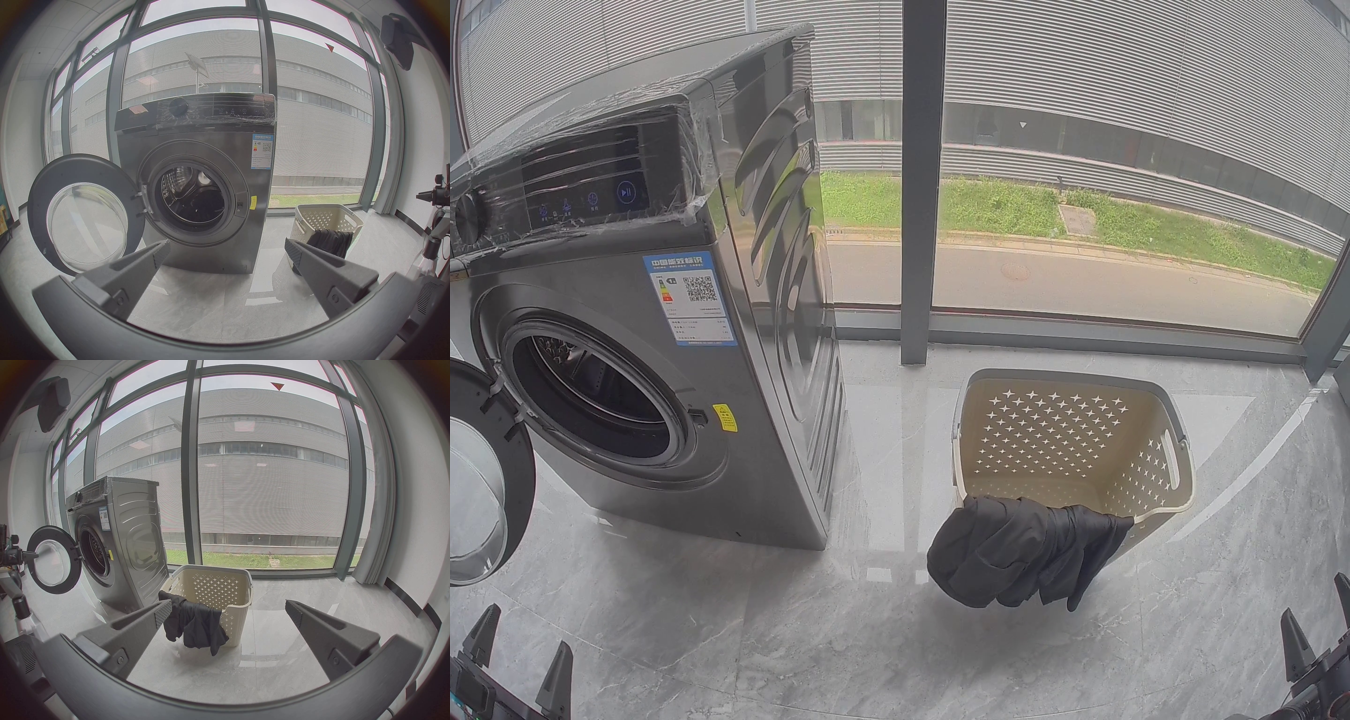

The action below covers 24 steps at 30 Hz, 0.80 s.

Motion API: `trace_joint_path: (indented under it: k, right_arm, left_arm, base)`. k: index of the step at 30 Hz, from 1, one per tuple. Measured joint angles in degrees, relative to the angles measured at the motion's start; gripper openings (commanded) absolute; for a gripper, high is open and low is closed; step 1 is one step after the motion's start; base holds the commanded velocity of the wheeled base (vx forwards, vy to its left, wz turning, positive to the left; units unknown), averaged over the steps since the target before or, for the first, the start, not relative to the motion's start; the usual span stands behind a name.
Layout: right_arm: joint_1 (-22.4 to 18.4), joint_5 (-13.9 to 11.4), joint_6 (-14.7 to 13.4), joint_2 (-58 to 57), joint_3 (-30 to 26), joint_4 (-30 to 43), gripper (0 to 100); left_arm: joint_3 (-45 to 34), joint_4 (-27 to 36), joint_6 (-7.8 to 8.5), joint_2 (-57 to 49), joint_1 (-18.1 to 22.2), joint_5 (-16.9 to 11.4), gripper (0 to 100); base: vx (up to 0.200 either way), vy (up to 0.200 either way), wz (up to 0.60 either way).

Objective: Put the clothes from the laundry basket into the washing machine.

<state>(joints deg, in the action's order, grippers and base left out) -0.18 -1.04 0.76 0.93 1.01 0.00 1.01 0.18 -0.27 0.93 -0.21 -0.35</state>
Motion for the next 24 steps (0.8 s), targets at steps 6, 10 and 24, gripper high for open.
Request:
trace_joint_path:
  k: [6, 10, 24]
  right_arm:
    - [0.00, 0.00, 0.00, 0.00, 0.00, 0.00, 100]
    - [0.00, 0.00, 0.02, 0.00, 0.00, 0.00, 100]
    - [0.00, 0.00, 0.00, 0.00, 0.00, 0.00, 100]
  left_arm:
    - [0.00, -0.05, 0.11, 0.00, 0.02, -0.07, 100]
    - [0.00, -0.02, 0.16, 0.00, 0.05, -0.07, 100]
    - [0.00, -0.02, 0.17, 0.00, 0.11, 0.00, 100]
  base:
    - [0.000, 0.000, 0.00]
    - [0.100, 0.000, 0.00]
    - [0.057, 0.000, 0.00]
